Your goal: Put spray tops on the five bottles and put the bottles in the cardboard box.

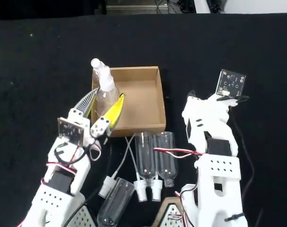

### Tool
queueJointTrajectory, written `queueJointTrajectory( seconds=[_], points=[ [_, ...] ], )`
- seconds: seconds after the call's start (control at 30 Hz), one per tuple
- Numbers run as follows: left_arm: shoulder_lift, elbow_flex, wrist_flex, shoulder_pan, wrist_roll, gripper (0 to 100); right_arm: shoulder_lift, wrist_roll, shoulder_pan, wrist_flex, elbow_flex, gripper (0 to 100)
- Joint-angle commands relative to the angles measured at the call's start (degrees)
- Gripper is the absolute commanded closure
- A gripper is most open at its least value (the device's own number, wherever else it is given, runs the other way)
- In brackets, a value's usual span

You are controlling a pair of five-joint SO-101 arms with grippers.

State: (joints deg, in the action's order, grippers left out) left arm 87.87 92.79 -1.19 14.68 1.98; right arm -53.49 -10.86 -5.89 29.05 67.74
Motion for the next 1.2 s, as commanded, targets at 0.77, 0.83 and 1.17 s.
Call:
queueJointTrajectory(
  seconds=[0.77, 0.83, 1.17],
  points=[
    [-54.24, -12.88, -40.44, -5.14, -0.35, 96, -1.45, 0.53, 0.44, -1.41, -0.22, 82.9],
    [-55.47, -12.53, -43.60, -5.14, -0.35, 96, -1.45, 0.53, 0.44, -1.41, -0.22, 82.9],
    [-62.07, -10.07, -51.69, -5.23, -0.44, 96, -1.45, 0.53, 0.44, -1.41, -0.22, 82.9]
  ],
)
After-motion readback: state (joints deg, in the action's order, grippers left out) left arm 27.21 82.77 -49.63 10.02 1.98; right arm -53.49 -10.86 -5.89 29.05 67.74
